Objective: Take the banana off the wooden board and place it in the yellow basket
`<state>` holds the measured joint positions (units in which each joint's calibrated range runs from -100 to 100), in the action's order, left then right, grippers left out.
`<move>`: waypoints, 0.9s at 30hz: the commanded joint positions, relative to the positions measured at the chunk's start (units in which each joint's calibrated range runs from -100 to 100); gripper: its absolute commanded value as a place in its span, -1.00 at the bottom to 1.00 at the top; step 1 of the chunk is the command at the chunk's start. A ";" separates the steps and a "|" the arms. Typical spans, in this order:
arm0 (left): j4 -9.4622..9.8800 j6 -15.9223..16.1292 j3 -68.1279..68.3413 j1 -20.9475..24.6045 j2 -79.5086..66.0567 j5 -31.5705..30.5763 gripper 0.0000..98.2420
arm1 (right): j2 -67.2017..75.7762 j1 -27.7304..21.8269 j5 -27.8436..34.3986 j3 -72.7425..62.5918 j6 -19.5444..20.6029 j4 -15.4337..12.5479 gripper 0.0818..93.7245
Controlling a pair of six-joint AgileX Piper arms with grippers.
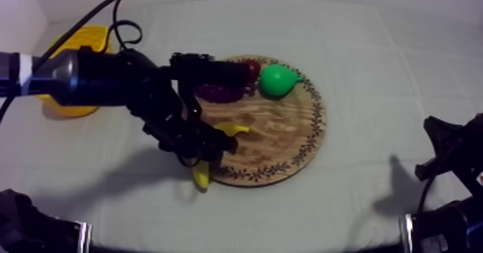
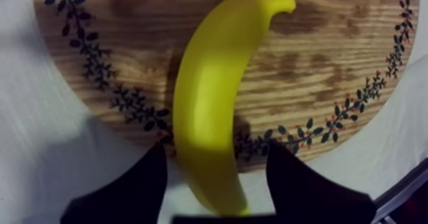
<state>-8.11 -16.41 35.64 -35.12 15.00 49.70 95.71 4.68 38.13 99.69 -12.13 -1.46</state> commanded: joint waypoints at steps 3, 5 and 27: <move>0.03 -0.91 -1.29 -0.02 1.85 0.83 0.01 | 0.04 -0.01 0.01 -0.03 0.00 -0.03 -0.99; 0.13 -1.58 -1.97 0.00 2.59 1.29 -0.09 | 0.04 -0.01 0.01 -0.03 0.00 -0.03 -0.99; 7.06 -5.93 -7.97 0.16 -4.23 11.39 -0.48 | 0.04 0.07 0.01 -0.03 0.00 -0.03 -0.99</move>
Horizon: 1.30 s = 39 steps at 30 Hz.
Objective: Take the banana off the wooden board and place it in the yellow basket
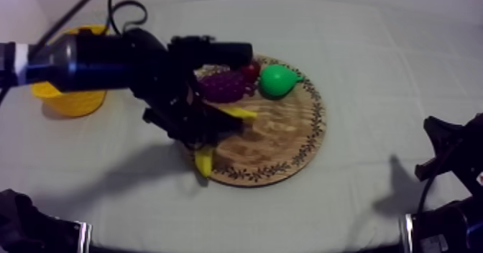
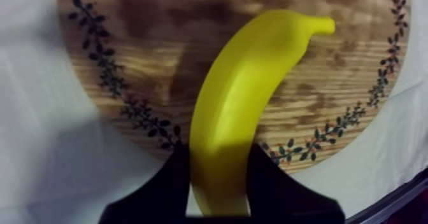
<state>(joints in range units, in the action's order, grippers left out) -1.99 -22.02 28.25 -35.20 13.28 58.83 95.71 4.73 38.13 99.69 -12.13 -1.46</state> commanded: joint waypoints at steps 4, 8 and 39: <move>3.68 -0.91 -3.07 2.62 -10.10 8.65 -0.48 | 0.04 0.01 0.01 -0.03 0.00 -0.03 -0.99; 6.07 -0.12 -6.32 7.33 -16.80 14.69 -0.47 | 0.04 0.01 0.01 -0.03 0.00 -0.03 -0.99; 8.90 8.03 -10.74 39.13 -2.59 7.23 -0.41 | 0.04 0.01 0.01 -0.03 0.00 -0.03 -0.99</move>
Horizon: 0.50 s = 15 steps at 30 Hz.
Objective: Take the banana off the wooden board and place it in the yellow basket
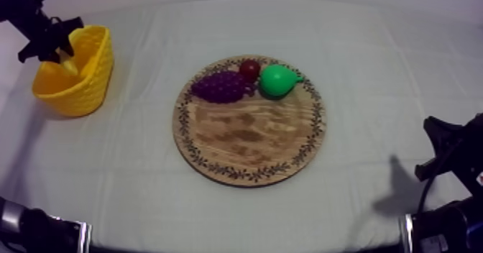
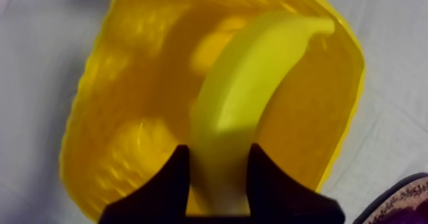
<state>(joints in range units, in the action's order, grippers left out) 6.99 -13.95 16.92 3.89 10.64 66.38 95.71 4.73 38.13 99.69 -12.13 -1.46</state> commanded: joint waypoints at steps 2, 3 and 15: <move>-0.24 -0.18 1.79 0.09 0.14 -1.22 -0.40 | 0.04 0.01 0.01 -0.03 0.00 -0.03 -0.99; -0.29 -0.30 2.34 0.10 0.15 -1.55 -0.39 | 0.04 0.01 0.01 -0.03 0.00 -0.03 -0.99; -1.38 -0.22 4.15 0.43 4.11 -6.07 -0.25 | 0.04 0.01 0.01 -0.03 0.00 -0.03 -0.99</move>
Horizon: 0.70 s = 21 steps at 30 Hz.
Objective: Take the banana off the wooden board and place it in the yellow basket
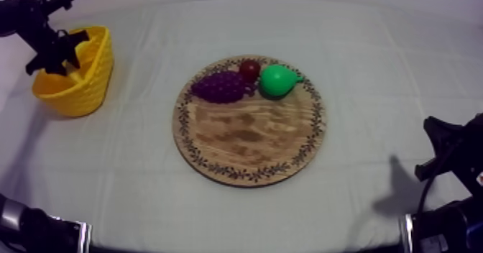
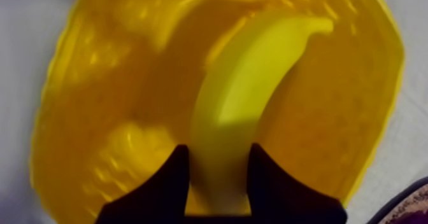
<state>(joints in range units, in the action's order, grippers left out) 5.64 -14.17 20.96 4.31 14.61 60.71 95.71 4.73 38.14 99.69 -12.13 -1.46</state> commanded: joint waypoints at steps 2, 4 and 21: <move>-0.10 0.09 0.60 0.05 0.34 -0.96 -0.16 | 0.04 0.01 0.01 -0.03 0.00 -0.03 -0.99; -0.15 0.18 1.20 0.02 0.13 -1.74 -0.09 | 0.04 0.01 0.01 -0.03 0.00 -0.03 -0.99; -3.10 5.80 14.77 -2.33 -21.30 -13.54 -0.88 | 0.04 0.01 0.01 -0.03 0.04 -0.03 -0.99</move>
<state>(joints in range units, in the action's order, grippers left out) 2.58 -9.49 32.87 2.57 -0.33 48.34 95.71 4.73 38.14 99.69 -12.09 -1.46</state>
